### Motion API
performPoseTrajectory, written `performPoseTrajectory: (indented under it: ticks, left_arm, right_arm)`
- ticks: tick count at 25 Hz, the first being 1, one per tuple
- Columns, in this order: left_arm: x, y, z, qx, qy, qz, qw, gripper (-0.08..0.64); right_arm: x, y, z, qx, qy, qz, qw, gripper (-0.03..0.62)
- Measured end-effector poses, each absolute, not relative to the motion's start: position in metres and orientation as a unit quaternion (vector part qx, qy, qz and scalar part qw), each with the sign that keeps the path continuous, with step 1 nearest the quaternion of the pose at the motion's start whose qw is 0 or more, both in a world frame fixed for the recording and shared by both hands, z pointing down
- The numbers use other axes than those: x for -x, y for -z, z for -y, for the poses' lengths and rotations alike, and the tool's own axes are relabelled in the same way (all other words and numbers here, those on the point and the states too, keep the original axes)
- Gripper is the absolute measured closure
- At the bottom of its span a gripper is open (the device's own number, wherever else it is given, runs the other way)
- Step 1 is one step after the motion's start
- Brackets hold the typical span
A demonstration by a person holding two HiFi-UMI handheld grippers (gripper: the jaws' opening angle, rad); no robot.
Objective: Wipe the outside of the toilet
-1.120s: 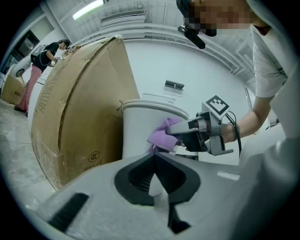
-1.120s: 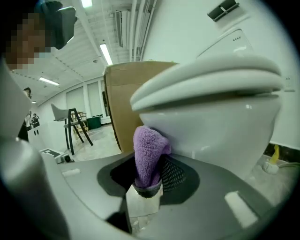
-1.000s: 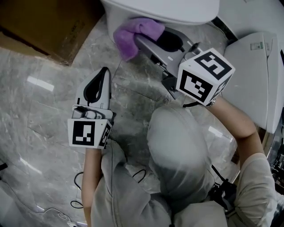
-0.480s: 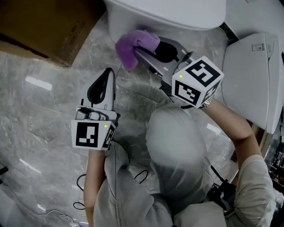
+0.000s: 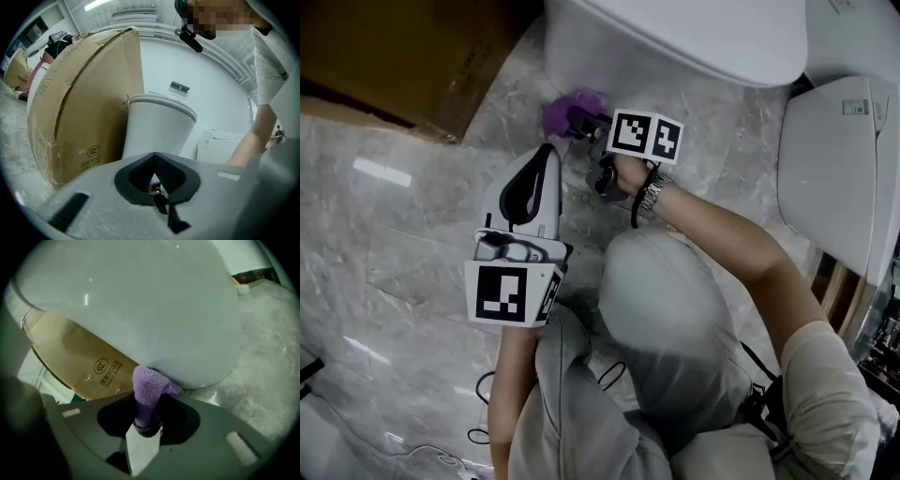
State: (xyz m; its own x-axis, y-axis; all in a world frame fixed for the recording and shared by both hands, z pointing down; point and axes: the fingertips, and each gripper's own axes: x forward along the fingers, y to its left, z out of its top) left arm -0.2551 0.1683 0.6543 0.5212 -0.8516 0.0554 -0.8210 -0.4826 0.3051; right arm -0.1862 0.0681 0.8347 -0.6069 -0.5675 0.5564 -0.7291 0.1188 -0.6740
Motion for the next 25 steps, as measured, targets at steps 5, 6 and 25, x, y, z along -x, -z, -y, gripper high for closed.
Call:
performPoseTrajectory:
  ticks: [5, 6, 25]
  left_arm:
    - [0.264, -0.656, -0.170, -0.860, 0.057, 0.482, 0.156, 0.554]
    - [0.265, -0.656, -0.169, -0.859, 0.059, 0.483, 0.158, 0.555]
    - [0.291, -0.644, -0.178, -0.827, 0.065, 0.542, 0.133, 0.555]
  right_arm:
    - [0.192, -0.862, -0.053, -0.447, -0.541, 0.712, 0.033, 0.457]
    - [0.194, -0.864, -0.051, -0.445, -0.545, 0.710, 0.030, 0.457]
    - [0.214, -0.684, -0.060, -0.324, -0.512, 0.788, -0.112, 0.460]
